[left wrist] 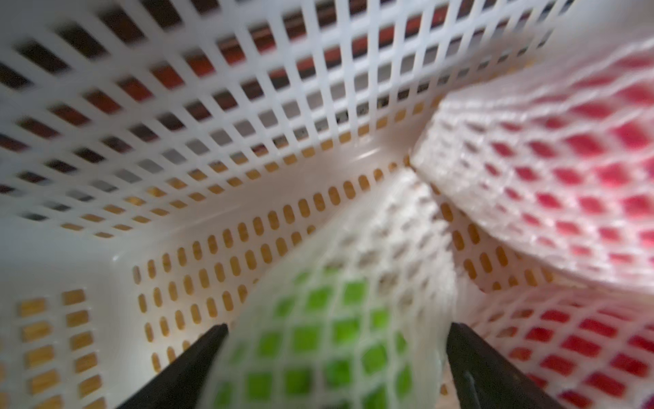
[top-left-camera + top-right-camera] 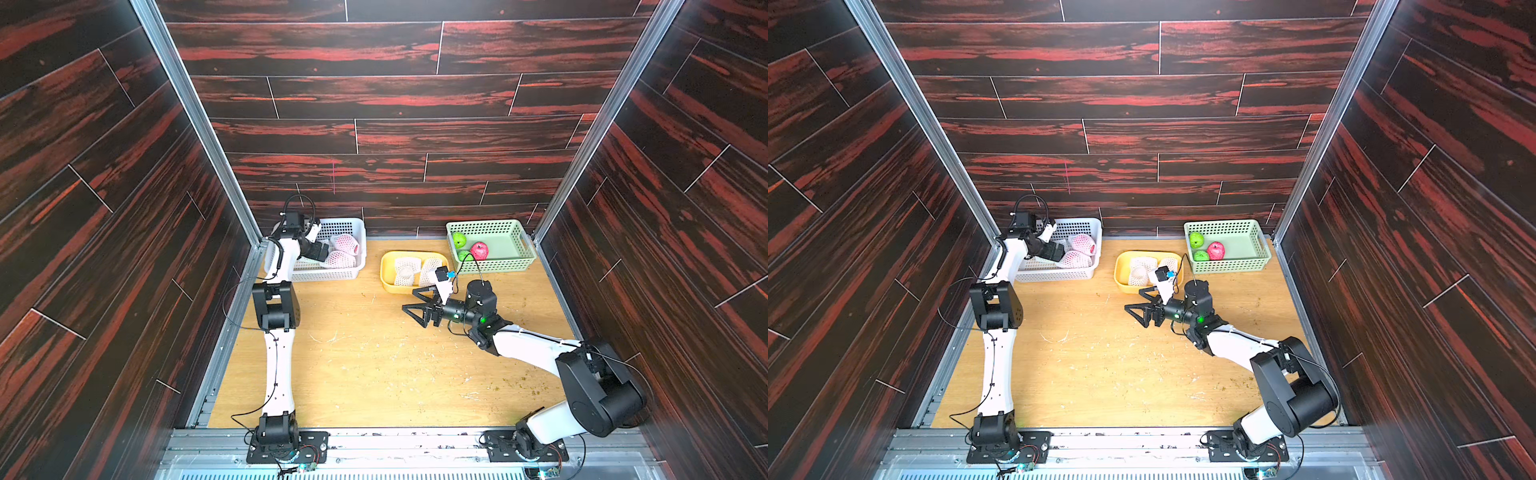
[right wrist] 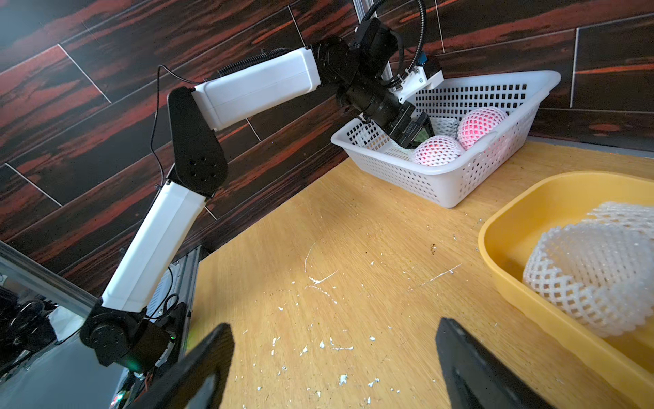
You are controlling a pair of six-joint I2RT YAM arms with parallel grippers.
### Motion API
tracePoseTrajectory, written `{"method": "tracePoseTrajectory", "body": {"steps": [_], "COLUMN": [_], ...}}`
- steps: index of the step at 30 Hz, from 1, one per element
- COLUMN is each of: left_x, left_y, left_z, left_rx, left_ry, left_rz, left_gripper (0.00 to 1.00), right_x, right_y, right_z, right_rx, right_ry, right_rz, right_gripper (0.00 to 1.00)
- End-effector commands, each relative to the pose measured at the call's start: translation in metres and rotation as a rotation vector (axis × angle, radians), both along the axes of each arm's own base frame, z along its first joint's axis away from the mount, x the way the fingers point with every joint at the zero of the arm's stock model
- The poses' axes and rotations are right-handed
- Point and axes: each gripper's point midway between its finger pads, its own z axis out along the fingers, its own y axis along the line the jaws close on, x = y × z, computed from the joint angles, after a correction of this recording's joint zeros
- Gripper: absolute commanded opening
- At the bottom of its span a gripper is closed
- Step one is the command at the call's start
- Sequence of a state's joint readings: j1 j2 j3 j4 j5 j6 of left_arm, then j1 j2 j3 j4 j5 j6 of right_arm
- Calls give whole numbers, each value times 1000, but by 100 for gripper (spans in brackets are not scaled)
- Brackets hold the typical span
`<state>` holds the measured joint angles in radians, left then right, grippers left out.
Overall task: Remove foam nets from apples
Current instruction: Pick up the apple from the basket.
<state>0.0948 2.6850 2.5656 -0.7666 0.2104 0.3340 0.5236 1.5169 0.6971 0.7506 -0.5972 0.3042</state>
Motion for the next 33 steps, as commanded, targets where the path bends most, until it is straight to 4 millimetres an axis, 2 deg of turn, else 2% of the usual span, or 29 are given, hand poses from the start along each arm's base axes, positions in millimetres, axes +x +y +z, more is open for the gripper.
{"method": "tracePoseTrajectory", "body": {"steps": [1,4,9,11,14,18,21,23,24,33], "left_x": [-2,-1,2,3,4,4,5,5,4,0], "left_y": [7,10,11,10,8,7,9,11,11,13], "left_z": [2,-4,-10,-9,-5,-1,8,16,19,64], "left_rx": [8,12,-5,-14,-24,-31,-22,-17,-18,-21], "left_ry": [-2,4,-2,-6,-19,-27,-45,-60,-62,-143], "left_rz": [-18,-12,-5,0,-4,-6,5,15,19,55], "left_gripper": [100,99,90,81,78,67,61,49,47,43], "right_x": [-4,-5,-4,-4,-4,-4,-3,-3,-3,-3], "right_y": [4,3,3,3,3,3,4,4,4,4], "right_z": [3,4,3,2,3,2,2,2,2,4], "right_rx": [18,18,13,11,12,10,8,8,8,11], "right_ry": [0,-3,-4,-1,-1,0,4,6,6,3], "right_rz": [28,25,21,22,23,20,23,23,24,27], "right_gripper": [93,93,93,93,93,93,93,93,93,93]}}
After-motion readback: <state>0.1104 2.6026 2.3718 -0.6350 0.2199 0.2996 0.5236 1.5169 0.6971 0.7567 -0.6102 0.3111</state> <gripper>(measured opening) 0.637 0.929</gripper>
